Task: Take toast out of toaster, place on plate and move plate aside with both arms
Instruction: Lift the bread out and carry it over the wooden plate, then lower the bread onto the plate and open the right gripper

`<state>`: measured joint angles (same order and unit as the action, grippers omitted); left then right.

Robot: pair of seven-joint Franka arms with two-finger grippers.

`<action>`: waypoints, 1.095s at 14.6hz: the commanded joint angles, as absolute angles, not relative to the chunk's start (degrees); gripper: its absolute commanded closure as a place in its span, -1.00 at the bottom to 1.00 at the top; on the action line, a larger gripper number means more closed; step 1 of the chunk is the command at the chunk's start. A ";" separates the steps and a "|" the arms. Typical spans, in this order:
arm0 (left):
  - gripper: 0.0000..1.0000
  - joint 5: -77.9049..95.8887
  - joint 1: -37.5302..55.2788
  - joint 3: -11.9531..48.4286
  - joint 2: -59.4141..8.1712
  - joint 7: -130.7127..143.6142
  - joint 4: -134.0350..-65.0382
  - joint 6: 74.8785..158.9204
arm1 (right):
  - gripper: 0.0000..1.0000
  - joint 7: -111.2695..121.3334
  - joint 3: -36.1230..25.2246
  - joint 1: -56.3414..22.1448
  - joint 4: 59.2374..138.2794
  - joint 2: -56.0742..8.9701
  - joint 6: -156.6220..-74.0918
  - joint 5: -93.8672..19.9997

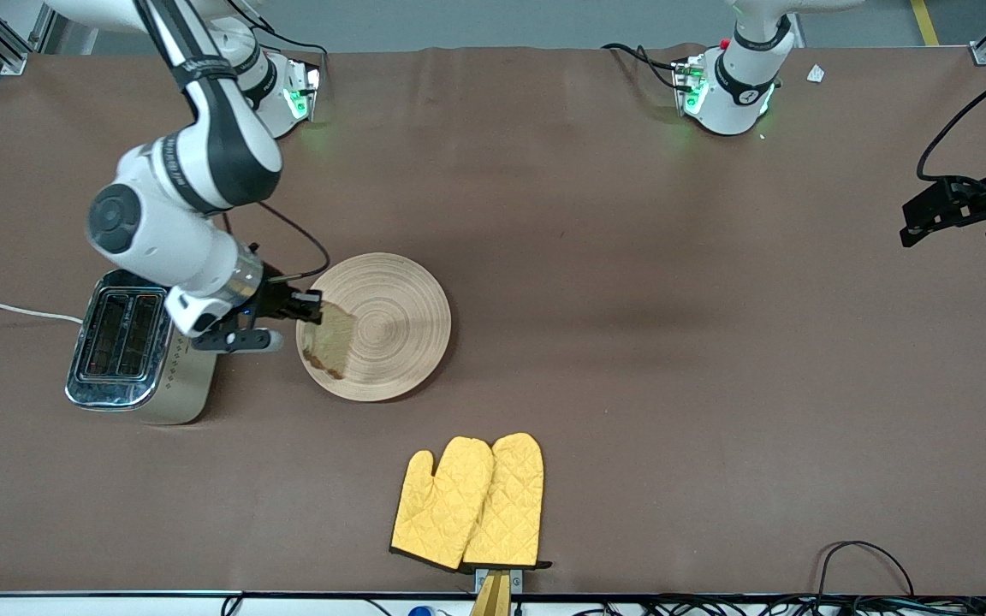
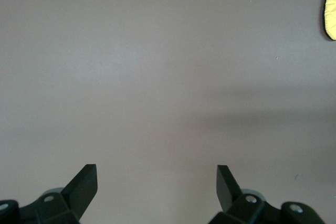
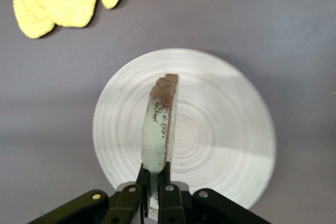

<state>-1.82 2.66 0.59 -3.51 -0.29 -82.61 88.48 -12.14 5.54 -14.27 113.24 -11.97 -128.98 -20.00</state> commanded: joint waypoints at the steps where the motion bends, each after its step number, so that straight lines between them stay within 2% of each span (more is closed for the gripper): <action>1: -1.00 -1.76 2.55 0.62 -3.87 -0.26 -82.18 88.07 | 1.00 -13.01 5.19 -17.39 118.47 -8.87 -133.49 -26.87; 5: -1.00 -1.76 2.55 0.53 -4.57 0.00 -82.27 85.87 | 1.00 -12.66 5.10 -21.43 121.37 -9.49 -134.81 -31.63; 8: -1.00 -1.76 2.55 0.62 -4.57 0.17 -82.27 85.87 | 1.00 -6.80 5.01 -21.36 124.62 -11.59 -141.23 -31.73; 16: -1.00 -1.23 3.51 1.14 -4.66 0.53 -82.35 85.69 | 0.99 13.52 4.92 -7.40 130.52 -12.48 -141.07 -31.73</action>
<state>-1.82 3.15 0.85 -4.74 -0.29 -82.71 86.51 9.51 4.06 -10.90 128.48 -13.47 -141.17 -30.17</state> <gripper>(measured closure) 0.000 0.907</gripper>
